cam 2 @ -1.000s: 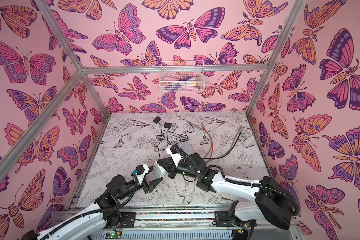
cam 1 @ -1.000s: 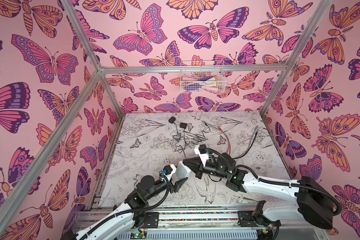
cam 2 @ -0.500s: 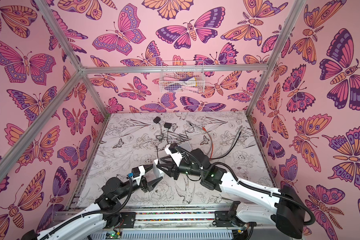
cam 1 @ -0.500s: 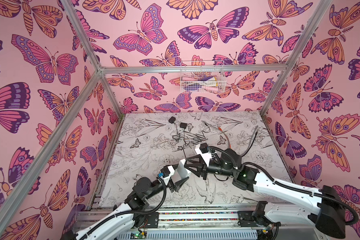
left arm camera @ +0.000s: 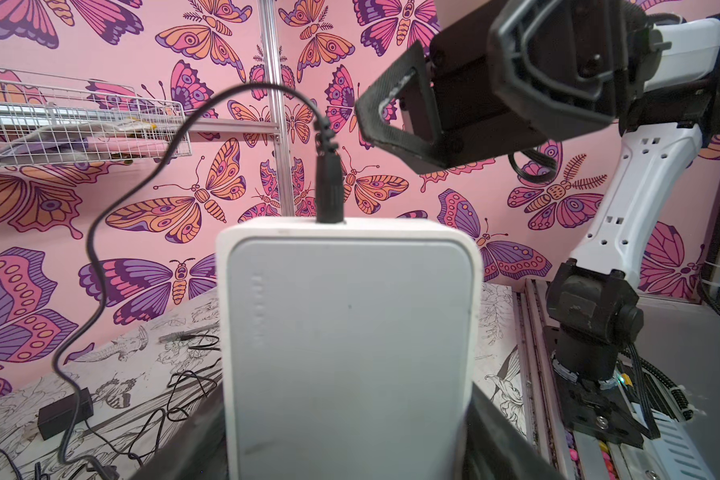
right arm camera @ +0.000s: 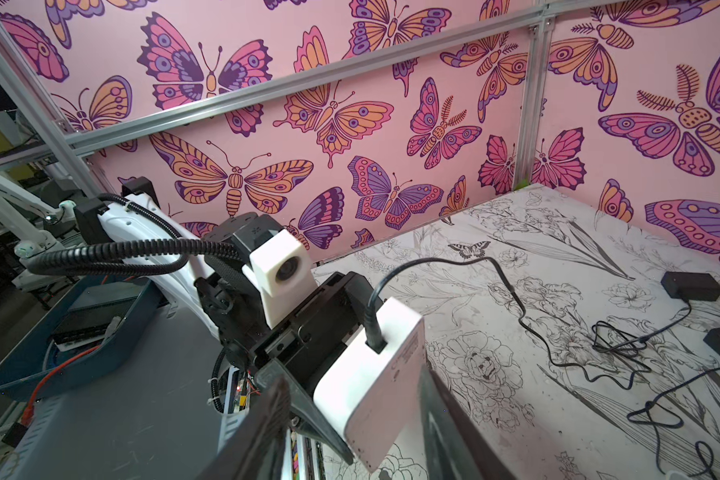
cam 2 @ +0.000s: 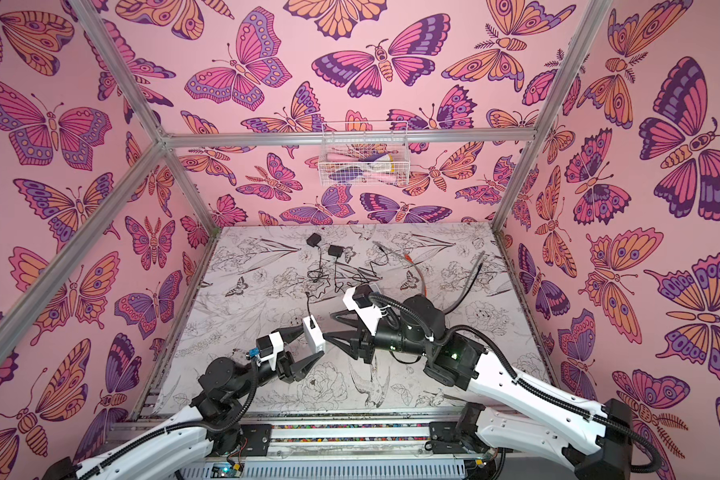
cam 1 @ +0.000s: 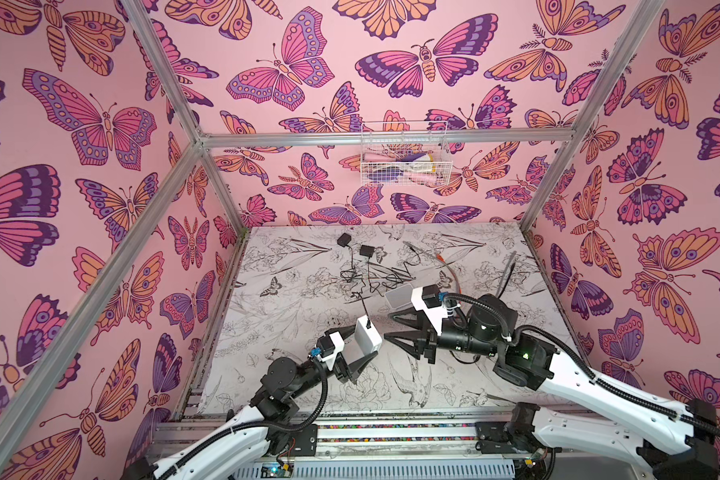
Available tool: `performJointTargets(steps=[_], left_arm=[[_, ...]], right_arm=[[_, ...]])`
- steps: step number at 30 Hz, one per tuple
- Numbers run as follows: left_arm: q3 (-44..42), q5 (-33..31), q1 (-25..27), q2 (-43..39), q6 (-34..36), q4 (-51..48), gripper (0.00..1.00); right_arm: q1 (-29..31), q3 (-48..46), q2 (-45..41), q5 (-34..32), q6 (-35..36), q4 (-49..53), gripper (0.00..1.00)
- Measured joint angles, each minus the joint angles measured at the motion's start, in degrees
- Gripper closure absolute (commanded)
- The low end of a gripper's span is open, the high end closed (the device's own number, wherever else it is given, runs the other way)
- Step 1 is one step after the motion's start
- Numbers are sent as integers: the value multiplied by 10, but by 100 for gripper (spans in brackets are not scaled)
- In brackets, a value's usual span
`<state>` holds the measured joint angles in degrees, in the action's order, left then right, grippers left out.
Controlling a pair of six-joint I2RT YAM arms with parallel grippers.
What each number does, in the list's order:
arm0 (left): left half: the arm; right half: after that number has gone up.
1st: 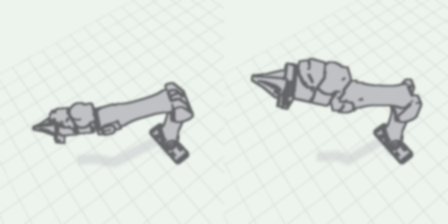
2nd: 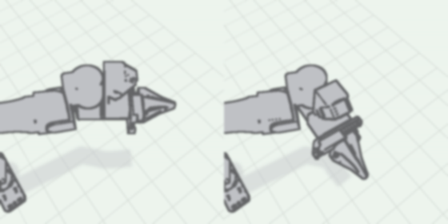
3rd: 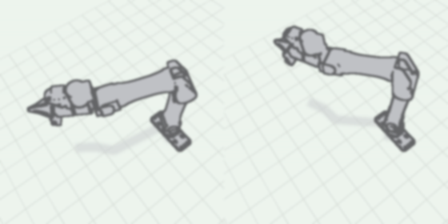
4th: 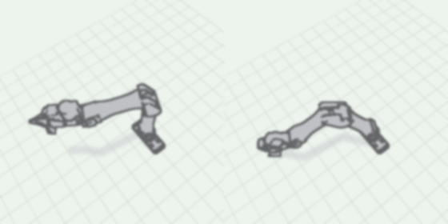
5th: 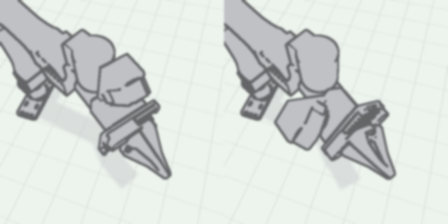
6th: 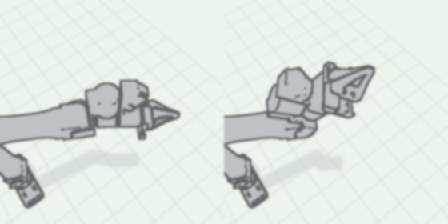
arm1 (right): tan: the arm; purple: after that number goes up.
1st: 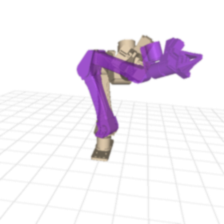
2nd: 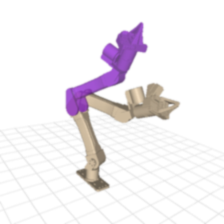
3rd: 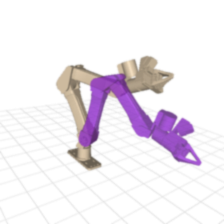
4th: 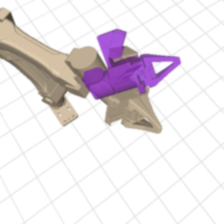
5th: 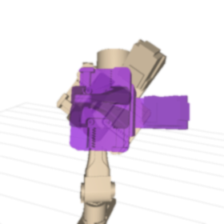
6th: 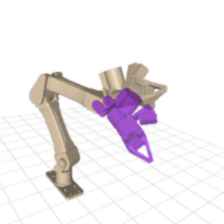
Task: Insert the plug into the switch port
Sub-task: 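Open and withdraw the right gripper while the left gripper lowers the switch, then release the switch with the left gripper while the right gripper nears the red cable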
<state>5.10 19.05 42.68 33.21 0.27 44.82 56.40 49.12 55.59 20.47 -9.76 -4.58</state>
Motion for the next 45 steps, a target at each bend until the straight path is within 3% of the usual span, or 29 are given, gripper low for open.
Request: performJointTargets(steps=[6,13,23,31,32,37,40,45], left_arm=[[72,-73,1,16,-18,-178,100],[162,-144,1,134,-75,-340,100],[282,-191,-9,345,-161,-520,100],[289,-204,-36,388,-230,-574,100],[289,-207,-37,389,-238,-575,96],[289,-228,-38,389,-270,-590,60],[289,-233,-38,404,-281,-592,44],[289,-234,-38,414,-291,-599,31]], right_arm=[[0,26,15,-82,10,73,49],[-22,32,17,-180,22,154,50],[-89,-1,26,-231,35,203,53],[-99,-29,72,-245,85,223,54],[-99,-29,80,-244,91,225,54],[-99,-29,131,-210,120,238,54],[-99,-23,174,-190,130,254,52],[-107,35,258,-169,143,299,53]])
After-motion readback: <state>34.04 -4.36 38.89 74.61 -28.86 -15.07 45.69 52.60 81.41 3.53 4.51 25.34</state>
